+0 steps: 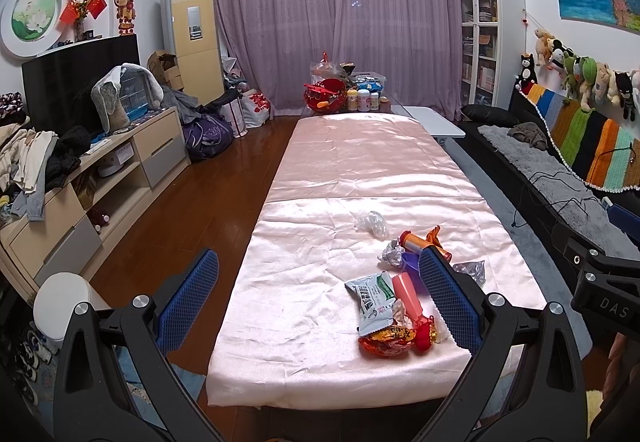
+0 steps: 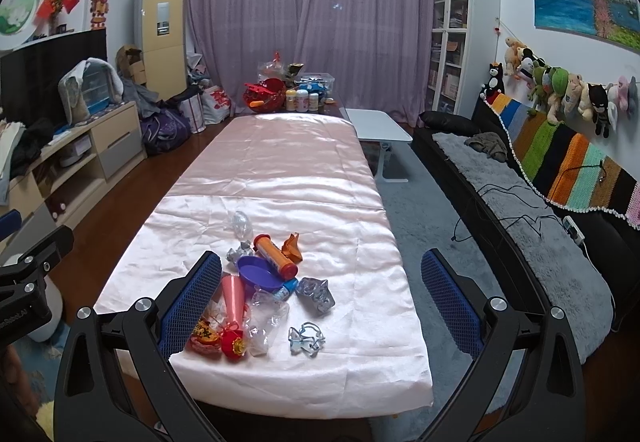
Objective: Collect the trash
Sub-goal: 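Grasp the white-green snack wrapper with the left tool while the right tool grasps the clear plastic strap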
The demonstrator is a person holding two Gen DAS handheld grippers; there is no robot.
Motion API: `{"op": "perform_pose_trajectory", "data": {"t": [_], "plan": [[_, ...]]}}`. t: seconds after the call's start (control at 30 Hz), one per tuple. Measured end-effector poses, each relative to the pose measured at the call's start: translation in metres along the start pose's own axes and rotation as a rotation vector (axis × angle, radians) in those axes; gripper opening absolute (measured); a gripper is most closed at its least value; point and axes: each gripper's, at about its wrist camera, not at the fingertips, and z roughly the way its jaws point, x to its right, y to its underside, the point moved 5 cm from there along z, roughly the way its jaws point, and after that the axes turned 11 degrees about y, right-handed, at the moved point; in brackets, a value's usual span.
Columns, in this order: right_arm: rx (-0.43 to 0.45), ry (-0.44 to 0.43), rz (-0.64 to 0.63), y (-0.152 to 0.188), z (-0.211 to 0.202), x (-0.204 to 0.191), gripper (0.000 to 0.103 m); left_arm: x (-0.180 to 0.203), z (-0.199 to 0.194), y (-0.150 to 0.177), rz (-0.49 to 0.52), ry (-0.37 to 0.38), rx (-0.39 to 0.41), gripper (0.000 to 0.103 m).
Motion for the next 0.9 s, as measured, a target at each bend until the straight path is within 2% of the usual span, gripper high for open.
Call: {"op": "perform_pose_trajectory", "data": {"t": [0.27,0.5,0.63,0.73,0.9], "plan": [[0.002,0.019,-0.017,0.002,0.001,0.003,0.100,-0.008,0.000,0.002,-0.011,0.002,-0.013,0.095],[-0.006,0.045,-0.068,0.018,0.026,0.005,0.100,-0.008,0.018,0.013,-0.006,0.001,-0.057,0.095],[-0.079,0.034,-0.091,0.030,0.047,-0.001,0.100,-0.012,0.040,0.025,-0.014,0.018,-0.114,0.095],[-0.157,-0.004,-0.056,0.040,0.062,0.003,0.100,-0.013,0.054,0.033,-0.019,0.047,-0.145,0.095],[-0.230,-0.037,0.007,0.053,0.087,0.016,0.100,-0.014,0.084,0.039,-0.027,0.084,-0.206,0.095]]}}
